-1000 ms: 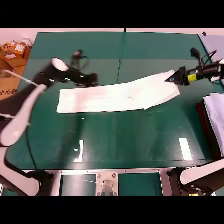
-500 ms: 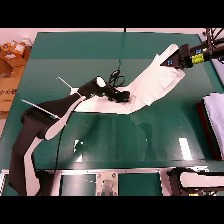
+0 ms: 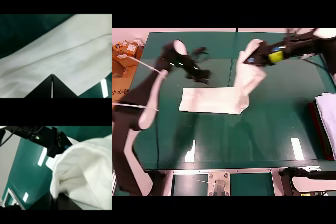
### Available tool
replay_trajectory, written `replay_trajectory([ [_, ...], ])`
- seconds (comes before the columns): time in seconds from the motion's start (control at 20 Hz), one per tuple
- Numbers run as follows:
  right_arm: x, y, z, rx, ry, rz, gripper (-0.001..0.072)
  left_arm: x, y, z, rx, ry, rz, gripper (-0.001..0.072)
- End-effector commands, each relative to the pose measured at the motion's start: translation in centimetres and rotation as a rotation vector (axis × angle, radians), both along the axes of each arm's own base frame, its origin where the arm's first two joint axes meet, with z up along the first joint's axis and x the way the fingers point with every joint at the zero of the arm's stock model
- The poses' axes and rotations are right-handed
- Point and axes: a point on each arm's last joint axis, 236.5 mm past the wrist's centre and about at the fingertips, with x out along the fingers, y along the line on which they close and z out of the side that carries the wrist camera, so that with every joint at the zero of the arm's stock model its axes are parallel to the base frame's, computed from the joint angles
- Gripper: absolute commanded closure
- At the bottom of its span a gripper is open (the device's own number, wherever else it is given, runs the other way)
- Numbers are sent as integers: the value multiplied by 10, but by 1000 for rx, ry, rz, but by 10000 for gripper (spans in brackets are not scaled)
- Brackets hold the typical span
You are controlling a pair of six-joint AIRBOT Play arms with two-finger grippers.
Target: Fold the shirts.
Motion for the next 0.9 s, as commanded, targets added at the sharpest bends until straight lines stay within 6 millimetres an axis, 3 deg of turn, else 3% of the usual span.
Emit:
replay_trajectory([
  [0.0,13,100,-27,64,-69,-23,692,-5,152,29,327,21,185,684],
  [0.2,5,241,-119,150,-74,-72,692,-6,217,55,332,-9,317,684],
  [0.25,1,263,-145,165,-43,-108,590,-8,227,56,332,-1,337,684],
  [0.3,-6,279,-169,181,12,-133,335,-10,235,56,332,8,350,684],
  [0.35,-11,284,-184,173,40,-130,210,-10,239,56,333,8,358,684],
  [0.45,2,272,-186,170,46,-149,216,-10,241,56,337,0,336,684],
  [0.5,15,258,-178,180,53,-165,289,-9,240,56,333,-1,334,684],
  [0.55,26,242,-170,185,64,-164,533,-9,238,56,327,-3,331,684],
  [0.6,38,220,-162,186,75,-164,694,-7,236,56,317,-9,330,684],
  [0.75,59,145,-151,141,123,-121,694,-7,235,56,316,-9,331,684],
  [0.85,63,74,-158,25,139,-127,694,-7,235,56,316,-8,330,684],
])
